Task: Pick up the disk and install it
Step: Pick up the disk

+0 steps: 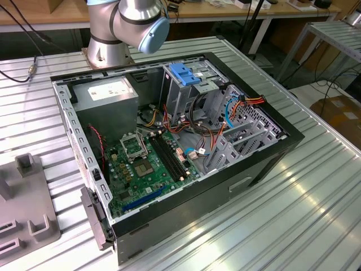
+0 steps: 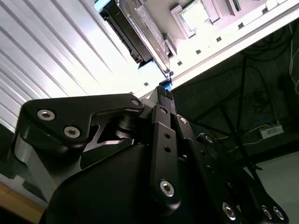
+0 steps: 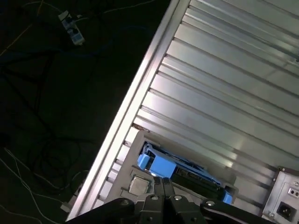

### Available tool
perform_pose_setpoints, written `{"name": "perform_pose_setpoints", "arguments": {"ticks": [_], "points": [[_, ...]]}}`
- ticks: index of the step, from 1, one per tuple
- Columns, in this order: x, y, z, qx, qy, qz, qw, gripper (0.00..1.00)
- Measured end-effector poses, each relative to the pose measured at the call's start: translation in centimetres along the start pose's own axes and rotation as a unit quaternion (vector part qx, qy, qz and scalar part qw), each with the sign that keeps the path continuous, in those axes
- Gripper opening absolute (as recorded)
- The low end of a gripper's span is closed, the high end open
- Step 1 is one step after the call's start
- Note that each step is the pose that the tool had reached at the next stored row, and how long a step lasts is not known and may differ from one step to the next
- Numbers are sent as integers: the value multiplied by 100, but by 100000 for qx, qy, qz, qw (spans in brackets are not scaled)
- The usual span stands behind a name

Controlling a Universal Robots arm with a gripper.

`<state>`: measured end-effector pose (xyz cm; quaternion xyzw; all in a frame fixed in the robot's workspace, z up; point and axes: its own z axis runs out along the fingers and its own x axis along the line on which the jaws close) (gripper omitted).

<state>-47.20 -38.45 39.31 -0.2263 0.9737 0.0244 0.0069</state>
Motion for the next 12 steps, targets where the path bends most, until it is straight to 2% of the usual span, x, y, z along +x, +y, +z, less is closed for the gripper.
{"name": "perform_pose_setpoints", "arguments": {"ticks": [3,7,9,11,12], "points": [[0,0,0,-73,133,-2936,99957,10],[0,0,0,-163,293,-6582,99783,10],[0,0,-1,-214,389,-8618,99627,10],[0,0,0,-266,479,-10806,99413,10],[-3,-1,0,-310,566,-12648,99195,10]]}}
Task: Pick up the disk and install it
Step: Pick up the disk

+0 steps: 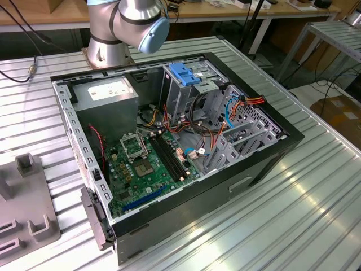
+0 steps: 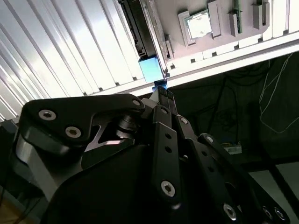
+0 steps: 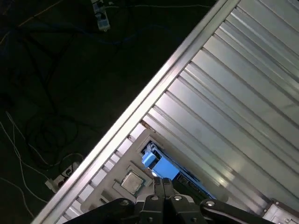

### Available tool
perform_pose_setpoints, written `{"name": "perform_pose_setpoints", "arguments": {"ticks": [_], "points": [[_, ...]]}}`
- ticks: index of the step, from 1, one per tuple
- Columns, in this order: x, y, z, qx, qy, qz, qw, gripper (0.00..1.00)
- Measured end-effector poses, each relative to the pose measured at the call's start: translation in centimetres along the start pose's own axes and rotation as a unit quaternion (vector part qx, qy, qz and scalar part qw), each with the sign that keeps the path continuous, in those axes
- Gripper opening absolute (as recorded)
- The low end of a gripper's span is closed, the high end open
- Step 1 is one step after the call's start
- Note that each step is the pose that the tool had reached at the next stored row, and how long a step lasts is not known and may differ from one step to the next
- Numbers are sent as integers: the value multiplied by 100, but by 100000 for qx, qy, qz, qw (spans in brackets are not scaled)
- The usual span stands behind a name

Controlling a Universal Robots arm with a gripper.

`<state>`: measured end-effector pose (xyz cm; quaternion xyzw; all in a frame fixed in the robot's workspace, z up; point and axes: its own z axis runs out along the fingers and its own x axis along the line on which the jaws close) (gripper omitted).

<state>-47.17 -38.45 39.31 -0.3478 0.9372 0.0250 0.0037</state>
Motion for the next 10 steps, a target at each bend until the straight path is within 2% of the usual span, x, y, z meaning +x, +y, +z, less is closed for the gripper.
{"name": "perform_pose_setpoints", "arguments": {"ticks": [4,6,10], "points": [[-5,-4,4,-76,133,-3061,99953,10],[-12,-11,7,-126,224,-4988,99875,10],[-51,-45,23,-154,329,-7056,99750,10]]}}
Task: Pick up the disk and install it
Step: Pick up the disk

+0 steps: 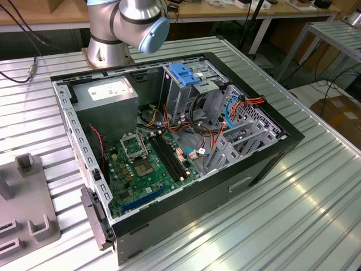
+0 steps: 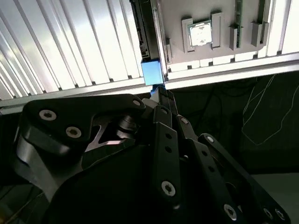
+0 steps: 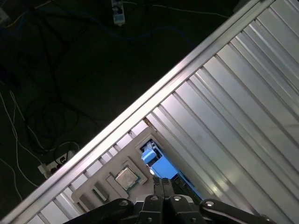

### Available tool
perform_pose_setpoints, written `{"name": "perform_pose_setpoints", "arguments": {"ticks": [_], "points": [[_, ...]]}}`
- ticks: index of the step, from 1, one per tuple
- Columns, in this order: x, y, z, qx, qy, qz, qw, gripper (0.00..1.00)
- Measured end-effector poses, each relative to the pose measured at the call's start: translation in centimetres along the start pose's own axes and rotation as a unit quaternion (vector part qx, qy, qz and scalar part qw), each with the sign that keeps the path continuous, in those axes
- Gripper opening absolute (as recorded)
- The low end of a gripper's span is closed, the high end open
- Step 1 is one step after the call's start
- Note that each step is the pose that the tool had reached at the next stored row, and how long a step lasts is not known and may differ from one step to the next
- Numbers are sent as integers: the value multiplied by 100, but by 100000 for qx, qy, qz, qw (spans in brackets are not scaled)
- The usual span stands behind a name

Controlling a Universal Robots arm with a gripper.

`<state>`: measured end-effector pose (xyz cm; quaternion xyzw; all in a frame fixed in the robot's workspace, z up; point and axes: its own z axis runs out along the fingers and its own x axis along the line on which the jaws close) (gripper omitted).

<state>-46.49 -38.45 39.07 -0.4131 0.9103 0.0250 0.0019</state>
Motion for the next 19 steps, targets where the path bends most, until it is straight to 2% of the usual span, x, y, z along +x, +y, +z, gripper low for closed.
{"name": "perform_pose_setpoints", "arguments": {"ticks": [3,4,5,6,9,10,11,14,15,19], "points": [[-19,-23,12,4,91,-1241,99992,10],[-25,-30,15,-21,152,-2539,99968,10],[-26,-30,19,-59,220,-4251,99909,10],[-26,-31,20,-110,309,-6107,99813,10],[-27,-32,22,-165,408,-8403,99645,10],[-27,-33,23,-191,460,-9605,99536,10],[-27,-33,24,-208,490,-10326,99464,10],[-27,-33,27,-279,620,-13263,99114,10],[-27,-34,29,-315,689,-14799,98896,10],[-27,-34,35,-400,844,-18502,98269,10]]}}
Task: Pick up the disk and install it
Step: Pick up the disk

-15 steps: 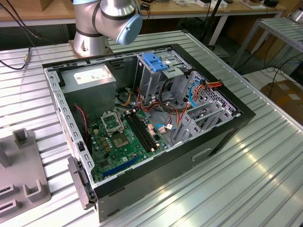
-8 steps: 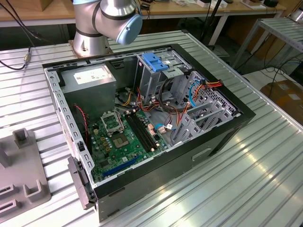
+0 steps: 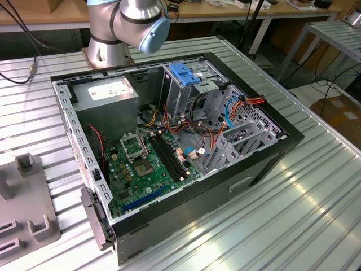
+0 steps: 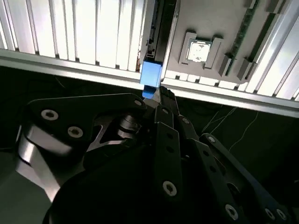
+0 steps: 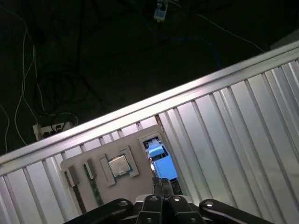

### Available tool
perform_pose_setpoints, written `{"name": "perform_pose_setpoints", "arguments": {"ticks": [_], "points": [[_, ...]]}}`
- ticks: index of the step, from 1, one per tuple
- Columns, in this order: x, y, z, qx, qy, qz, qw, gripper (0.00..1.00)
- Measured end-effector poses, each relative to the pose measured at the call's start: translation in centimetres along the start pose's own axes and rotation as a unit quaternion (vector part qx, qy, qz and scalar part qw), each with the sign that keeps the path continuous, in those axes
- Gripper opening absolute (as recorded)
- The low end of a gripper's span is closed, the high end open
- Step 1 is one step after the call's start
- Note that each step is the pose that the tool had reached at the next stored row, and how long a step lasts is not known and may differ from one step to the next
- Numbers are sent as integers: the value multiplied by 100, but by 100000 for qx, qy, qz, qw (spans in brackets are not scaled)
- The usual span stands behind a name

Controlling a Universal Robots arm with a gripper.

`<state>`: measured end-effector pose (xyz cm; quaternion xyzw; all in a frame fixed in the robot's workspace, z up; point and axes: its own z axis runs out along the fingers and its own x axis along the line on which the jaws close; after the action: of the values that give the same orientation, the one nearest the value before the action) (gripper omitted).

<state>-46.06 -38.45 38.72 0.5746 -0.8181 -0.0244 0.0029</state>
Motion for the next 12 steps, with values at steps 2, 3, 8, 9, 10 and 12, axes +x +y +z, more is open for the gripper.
{"name": "perform_pose_setpoints", "arguments": {"ticks": [2,3,8,9,10,12], "points": [[0,0,4,-48,93,-1994,99980,10],[0,0,8,-67,138,-2858,99959,11],[1,-2,41,-56,372,-8369,99648,19],[1,-2,54,2,409,-9825,99515,25],[2,-3,66,69,419,-10591,99437,26],[2,-3,82,199,432,-11454,99341,32]]}}
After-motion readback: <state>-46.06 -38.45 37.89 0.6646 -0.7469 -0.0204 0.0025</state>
